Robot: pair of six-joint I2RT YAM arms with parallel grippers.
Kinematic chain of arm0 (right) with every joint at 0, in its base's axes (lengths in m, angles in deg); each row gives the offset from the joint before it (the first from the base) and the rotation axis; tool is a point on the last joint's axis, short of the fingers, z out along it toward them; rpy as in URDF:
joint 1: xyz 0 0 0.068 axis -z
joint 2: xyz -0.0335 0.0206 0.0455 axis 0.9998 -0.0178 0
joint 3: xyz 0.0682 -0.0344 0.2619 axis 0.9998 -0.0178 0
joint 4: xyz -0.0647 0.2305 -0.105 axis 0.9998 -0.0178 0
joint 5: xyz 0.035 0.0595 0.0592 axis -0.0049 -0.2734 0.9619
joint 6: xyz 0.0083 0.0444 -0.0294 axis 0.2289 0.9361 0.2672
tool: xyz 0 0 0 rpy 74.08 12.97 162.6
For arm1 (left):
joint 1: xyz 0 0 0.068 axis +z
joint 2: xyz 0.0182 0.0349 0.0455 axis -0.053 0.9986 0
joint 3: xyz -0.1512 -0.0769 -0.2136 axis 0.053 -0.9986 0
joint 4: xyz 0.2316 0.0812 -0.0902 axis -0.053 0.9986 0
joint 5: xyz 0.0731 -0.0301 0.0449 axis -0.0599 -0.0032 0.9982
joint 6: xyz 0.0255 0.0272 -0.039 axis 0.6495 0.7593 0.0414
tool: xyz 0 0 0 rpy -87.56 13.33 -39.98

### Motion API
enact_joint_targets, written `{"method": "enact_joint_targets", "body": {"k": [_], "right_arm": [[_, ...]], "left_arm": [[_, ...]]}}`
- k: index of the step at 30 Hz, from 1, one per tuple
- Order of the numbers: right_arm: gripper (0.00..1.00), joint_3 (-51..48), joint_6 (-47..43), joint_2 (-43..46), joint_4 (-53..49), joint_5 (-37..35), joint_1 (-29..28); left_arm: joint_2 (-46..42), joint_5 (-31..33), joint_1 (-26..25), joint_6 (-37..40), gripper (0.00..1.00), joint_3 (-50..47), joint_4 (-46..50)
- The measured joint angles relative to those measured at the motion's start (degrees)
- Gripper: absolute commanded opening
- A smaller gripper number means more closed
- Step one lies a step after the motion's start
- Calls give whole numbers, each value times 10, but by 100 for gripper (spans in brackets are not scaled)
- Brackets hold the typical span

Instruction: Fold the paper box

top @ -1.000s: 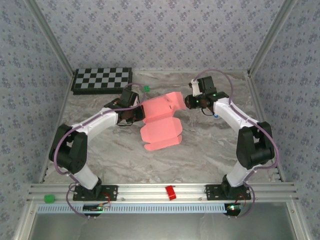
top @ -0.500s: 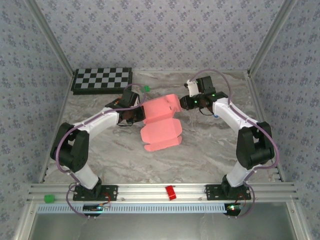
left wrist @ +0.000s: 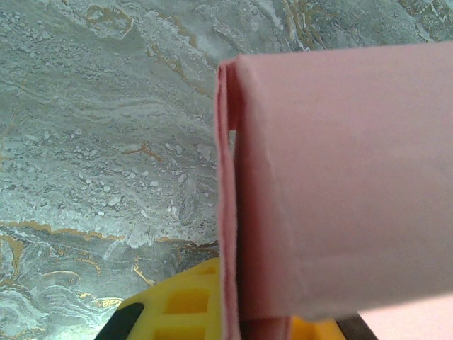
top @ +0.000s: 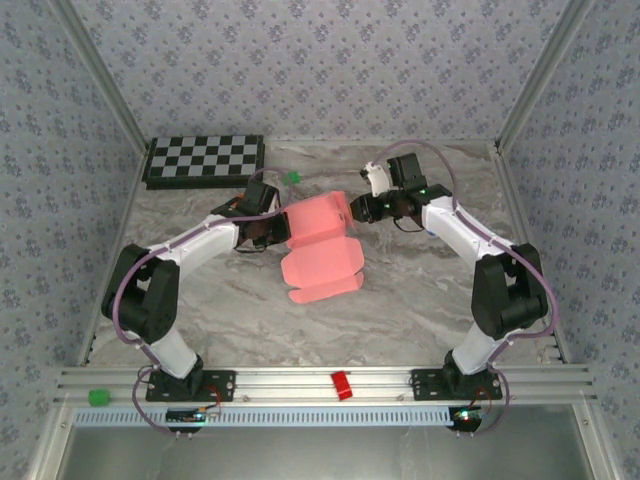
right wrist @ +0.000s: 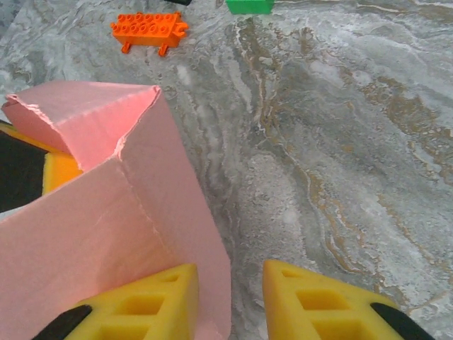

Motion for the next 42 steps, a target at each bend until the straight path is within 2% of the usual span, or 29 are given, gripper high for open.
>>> {"method": "enact_joint_targets", "body": {"k": [22, 30, 42], "right_arm": [[47, 22, -8, -33, -7, 27, -33], [49, 22, -11, -33, -6, 26, -45], [47, 22, -14, -44, 0, -31, -68]], "left_arm": [[0, 0, 0, 0, 0, 0, 0], [0, -1, 0, 0, 0, 0, 0], [0, -2, 0, 0, 0, 0, 0]]}}
